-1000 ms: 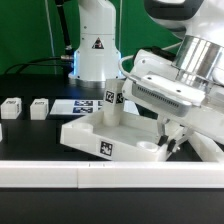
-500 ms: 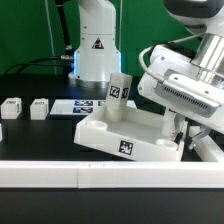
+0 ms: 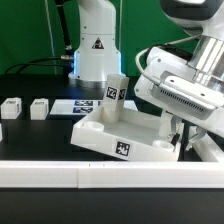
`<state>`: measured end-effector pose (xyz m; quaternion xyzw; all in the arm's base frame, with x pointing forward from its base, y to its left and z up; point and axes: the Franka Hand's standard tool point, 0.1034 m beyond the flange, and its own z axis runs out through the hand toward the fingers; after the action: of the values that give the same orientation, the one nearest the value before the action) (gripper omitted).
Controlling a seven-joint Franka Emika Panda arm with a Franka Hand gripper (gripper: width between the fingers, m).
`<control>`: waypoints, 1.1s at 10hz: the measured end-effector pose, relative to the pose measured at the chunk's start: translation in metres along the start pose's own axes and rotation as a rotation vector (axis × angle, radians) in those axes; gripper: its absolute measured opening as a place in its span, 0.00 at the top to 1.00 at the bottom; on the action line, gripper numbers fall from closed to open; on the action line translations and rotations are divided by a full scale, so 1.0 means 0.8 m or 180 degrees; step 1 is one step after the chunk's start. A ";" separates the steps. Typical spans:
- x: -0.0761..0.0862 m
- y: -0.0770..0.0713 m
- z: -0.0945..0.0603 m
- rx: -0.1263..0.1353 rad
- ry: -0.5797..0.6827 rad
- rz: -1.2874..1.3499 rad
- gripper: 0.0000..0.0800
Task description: Assemble square table
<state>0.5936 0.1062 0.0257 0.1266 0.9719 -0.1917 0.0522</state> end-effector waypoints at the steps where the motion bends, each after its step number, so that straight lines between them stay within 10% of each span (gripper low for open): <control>1: 0.001 -0.003 0.000 0.0082 0.0054 -0.0368 0.92; 8: -0.004 -0.009 0.007 0.0132 0.0088 -0.0643 0.92; 11: -0.008 -0.001 0.013 -0.0366 -0.0116 -0.0777 0.92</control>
Offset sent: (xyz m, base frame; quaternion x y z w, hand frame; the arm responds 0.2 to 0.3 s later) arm 0.0000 0.0000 0.0000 0.0000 0.0000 0.0000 1.0000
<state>0.6002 0.0999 0.0177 0.0006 0.9883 -0.1429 0.0534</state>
